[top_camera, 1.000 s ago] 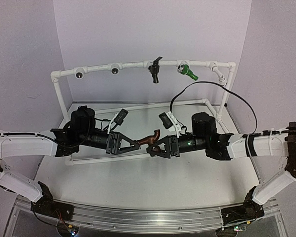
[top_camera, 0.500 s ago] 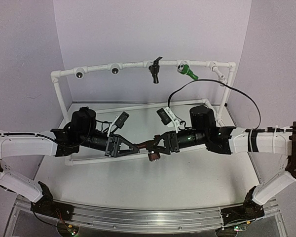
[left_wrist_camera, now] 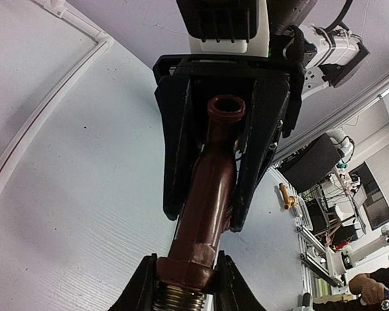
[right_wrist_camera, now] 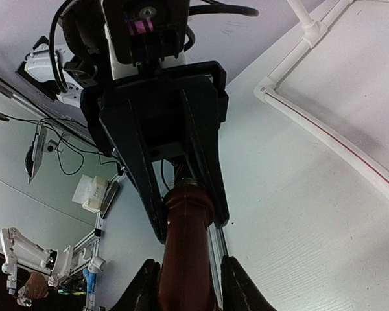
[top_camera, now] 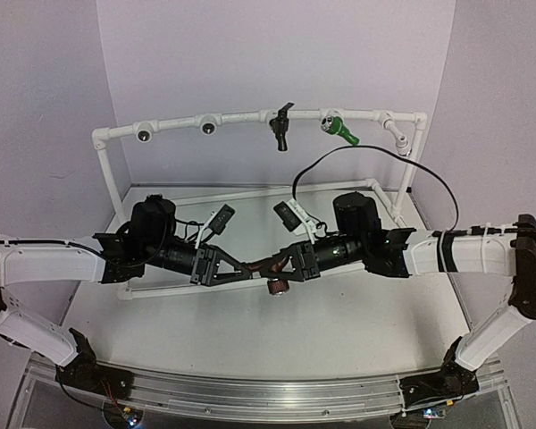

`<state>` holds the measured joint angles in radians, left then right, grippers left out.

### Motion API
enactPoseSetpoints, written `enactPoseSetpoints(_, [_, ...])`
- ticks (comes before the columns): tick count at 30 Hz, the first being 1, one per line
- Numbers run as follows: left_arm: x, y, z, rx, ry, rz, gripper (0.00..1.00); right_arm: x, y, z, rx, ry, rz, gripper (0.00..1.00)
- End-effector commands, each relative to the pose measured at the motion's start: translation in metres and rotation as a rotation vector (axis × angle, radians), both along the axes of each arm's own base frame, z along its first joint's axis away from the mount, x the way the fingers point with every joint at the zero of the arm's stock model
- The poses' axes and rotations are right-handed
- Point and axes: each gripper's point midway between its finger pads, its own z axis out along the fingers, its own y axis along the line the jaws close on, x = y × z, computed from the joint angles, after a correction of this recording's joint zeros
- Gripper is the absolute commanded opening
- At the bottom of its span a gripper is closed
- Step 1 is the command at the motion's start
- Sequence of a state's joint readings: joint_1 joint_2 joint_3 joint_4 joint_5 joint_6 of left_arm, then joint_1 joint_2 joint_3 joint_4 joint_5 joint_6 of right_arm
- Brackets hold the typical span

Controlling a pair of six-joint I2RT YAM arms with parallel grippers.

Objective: Install the water faucets

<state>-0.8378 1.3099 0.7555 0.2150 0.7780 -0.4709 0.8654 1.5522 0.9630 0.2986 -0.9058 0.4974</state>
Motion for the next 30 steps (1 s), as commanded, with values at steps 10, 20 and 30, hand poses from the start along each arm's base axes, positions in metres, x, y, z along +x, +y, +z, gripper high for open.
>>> enactPoseSetpoints(10, [-0.002,-0.003,0.002,-0.021,-0.027,-0.035,0.00,0.003,0.012,0.021,0.060,-0.044,0.035,0.41])
enactPoseSetpoints(20, [0.004,-0.001,0.004,-0.020,-0.022,-0.005,0.00,0.003,0.011,0.007,0.033,-0.011,0.027,0.00])
enactPoseSetpoints(30, [0.058,0.050,-0.031,0.090,0.080,0.365,0.68,0.033,-0.016,-0.007,-0.034,-0.032,-0.239,0.00])
